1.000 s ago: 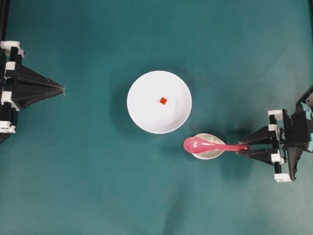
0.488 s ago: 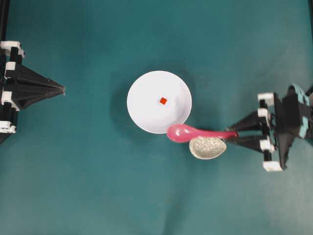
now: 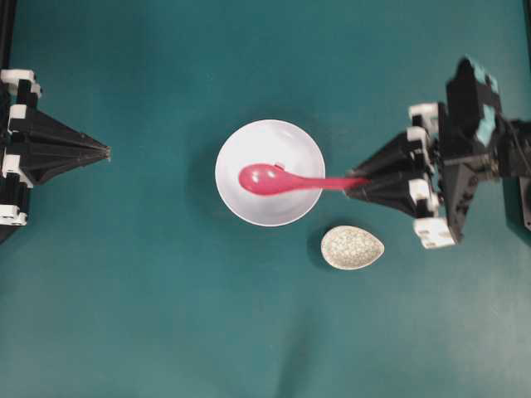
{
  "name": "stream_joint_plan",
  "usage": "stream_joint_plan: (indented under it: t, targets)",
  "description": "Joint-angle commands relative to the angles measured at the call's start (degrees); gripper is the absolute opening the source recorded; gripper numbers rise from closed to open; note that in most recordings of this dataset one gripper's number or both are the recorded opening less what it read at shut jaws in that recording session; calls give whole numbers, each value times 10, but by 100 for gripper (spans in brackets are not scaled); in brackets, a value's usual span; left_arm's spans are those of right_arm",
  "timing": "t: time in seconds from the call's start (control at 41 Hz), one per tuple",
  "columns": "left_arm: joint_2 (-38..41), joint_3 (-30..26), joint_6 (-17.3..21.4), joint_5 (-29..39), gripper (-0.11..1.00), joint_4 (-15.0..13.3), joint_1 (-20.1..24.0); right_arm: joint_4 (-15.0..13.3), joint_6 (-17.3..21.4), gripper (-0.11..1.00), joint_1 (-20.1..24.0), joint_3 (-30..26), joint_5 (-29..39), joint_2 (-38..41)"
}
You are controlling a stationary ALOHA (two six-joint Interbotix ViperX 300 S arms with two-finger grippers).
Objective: Grip the spoon and scoop the red block from the bowl with right arm.
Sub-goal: 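Lower the spoon bowl into the white bowl toward the red cube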
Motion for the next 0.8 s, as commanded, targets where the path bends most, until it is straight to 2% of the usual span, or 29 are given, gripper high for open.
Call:
stream_joint_plan:
  t: [0.0,0.195,0.415,0.659,0.78]
  targets:
    - [4,-16,0,-3,0,1,0,-2,9,27,-29,-48,44,5]
    - [4,-16,0,-3,0,1,-1,-2,66,27,-78,-105,138,34]
    - [4,-16,0,-3,0,1,-1,-11,145,27,-105,-156,239,89]
    - [5,-15,1,-3,0,1,-10,-73,204,27,-112,-224,338,160]
    - [5,-16,1,-3,0,1,-15,-114,242,27,-112,-259,391,191]
